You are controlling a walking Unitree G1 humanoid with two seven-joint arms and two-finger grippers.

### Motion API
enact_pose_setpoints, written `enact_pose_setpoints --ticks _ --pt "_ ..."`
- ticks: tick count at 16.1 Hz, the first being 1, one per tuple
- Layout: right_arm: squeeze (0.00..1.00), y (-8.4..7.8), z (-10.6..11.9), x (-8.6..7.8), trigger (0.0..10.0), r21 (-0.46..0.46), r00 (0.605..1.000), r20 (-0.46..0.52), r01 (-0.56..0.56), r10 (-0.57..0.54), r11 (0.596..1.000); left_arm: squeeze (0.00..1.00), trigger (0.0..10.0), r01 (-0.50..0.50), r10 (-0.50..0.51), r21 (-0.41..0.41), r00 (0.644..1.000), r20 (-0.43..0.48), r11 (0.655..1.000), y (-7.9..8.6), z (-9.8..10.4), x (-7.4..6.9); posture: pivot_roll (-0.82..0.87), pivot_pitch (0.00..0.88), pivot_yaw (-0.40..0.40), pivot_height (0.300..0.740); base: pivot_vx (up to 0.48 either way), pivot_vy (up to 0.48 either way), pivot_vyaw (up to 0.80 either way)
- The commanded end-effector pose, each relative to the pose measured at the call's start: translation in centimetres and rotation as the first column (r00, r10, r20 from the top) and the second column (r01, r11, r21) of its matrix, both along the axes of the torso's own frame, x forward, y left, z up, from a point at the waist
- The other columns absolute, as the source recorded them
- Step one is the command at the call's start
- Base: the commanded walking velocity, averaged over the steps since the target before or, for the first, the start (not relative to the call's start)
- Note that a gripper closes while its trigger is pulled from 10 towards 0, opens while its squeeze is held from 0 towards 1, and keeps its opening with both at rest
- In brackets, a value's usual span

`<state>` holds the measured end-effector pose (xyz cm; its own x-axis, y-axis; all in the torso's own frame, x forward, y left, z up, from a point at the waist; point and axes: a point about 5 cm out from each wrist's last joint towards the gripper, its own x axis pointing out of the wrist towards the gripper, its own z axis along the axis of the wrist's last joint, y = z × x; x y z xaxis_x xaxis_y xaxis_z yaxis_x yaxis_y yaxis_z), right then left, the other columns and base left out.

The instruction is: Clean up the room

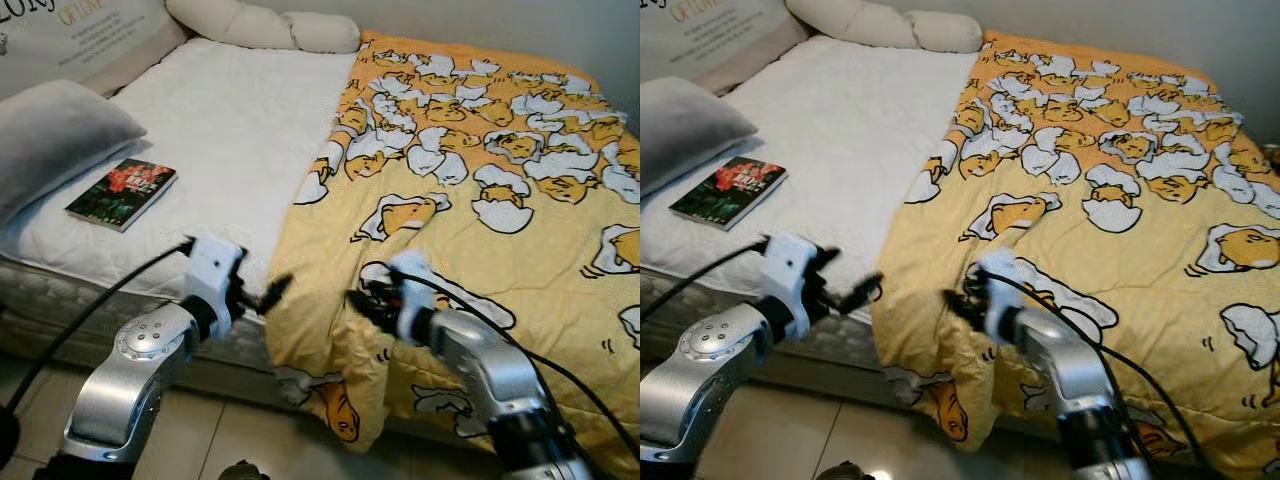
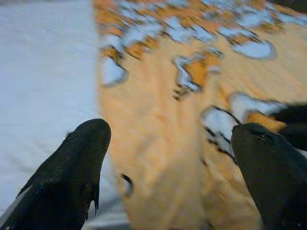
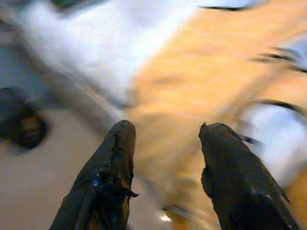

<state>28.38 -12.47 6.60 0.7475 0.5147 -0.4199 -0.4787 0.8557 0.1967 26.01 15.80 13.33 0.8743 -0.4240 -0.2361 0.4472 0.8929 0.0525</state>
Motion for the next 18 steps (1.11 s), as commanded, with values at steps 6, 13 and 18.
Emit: enact_pose_setpoints --ticks 6,13,18 --pt "0.0 -4.4 -1.2 -1.4 10.0 -0.149 0.954 0.099 0.296 -0.284 0.943 0.0 10.0 -0.277 0.277 -0.006 0.96 0.05 0.961 1.3 -1.5 0.1 0.07 0.0 -0.056 0.74 0.0 -0.283 0.0" --pt "0.0 -5.0 -0.9 -1.7 10.0 -0.098 0.918 0.145 0.385 -0.369 0.918 0.0 10.0 -0.287 0.285 0.037 0.957 0.061 0.957 1.8 -2.4 0.4 0.05 0.0 -0.035 0.74 0.0 -0.48 0.0" --pt "0.0 -5.5 -1.3 -2.0 10.0 -0.103 0.906 0.125 0.417 -0.404 0.903 0.0 10.0 -0.271 0.267 0.042 0.961 0.072 0.962 1.8 -2.4 0.7 0.05 0.0 -0.037 0.74 0.0 -0.48 0.0"
